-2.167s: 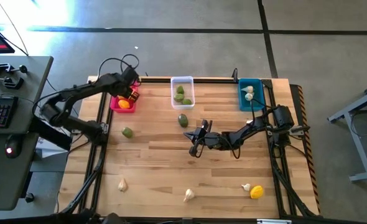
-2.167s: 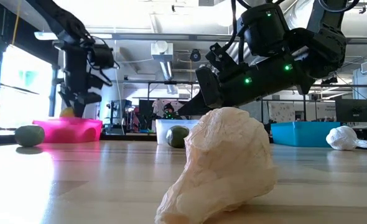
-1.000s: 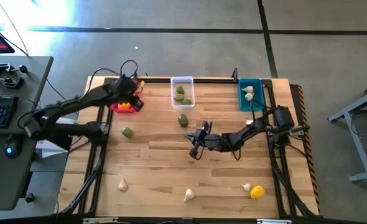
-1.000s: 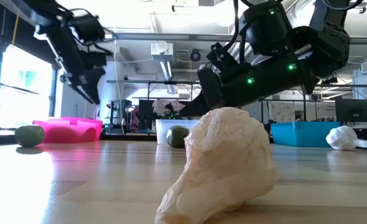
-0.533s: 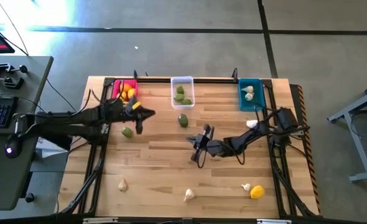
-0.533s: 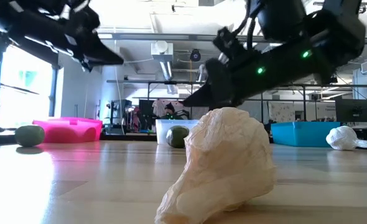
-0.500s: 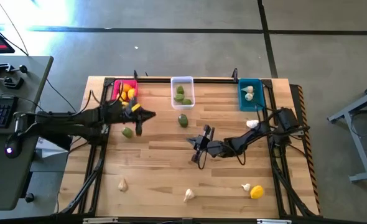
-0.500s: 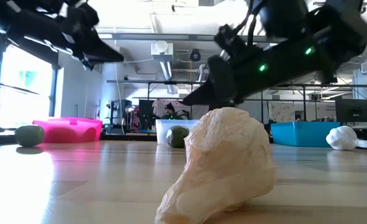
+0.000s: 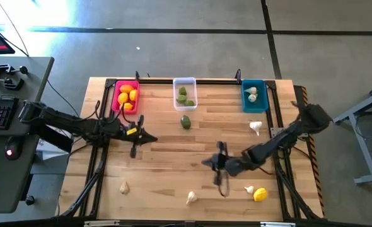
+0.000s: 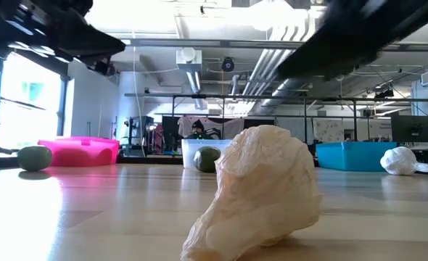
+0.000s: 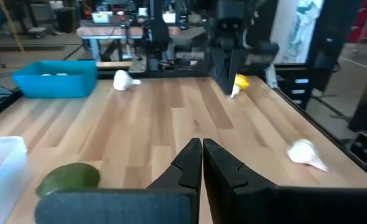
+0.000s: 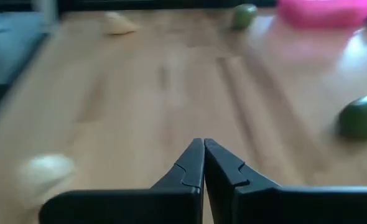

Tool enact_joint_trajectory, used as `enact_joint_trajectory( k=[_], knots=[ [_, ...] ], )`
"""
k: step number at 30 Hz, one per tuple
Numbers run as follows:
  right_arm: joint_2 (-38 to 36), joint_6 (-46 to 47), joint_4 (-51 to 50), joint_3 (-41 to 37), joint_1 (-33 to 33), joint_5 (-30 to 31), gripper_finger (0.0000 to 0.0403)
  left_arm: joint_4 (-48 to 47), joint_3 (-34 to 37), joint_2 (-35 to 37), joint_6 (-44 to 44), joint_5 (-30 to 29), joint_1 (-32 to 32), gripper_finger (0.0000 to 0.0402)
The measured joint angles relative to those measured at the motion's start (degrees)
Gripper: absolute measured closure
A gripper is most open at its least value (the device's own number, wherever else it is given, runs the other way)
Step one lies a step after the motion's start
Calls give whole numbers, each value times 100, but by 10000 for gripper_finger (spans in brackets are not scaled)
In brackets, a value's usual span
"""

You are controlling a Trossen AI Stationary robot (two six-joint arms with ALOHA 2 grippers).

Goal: Sort produce into baskets
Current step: Put the garlic into the blue bin

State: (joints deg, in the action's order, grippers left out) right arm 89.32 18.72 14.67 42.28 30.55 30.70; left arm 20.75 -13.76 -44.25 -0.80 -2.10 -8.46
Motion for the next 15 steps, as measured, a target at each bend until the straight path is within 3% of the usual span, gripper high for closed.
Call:
enact_joint_trajectory(
  k=[4, 9, 15],
  knots=[
    [-631, 1007, -1015, 0, 643, -33, 403, 7, 0, 2, 90, -5, -158, 401],
    [-1225, 3050, -2103, 0, 1275, -93, 399, 14, 0, 2, 151, -60, -186, 401],
    [-1384, 4939, -3478, 216, 1745, -479, 344, 11, 0, 2, 144, -80, -184, 401]
  ],
)
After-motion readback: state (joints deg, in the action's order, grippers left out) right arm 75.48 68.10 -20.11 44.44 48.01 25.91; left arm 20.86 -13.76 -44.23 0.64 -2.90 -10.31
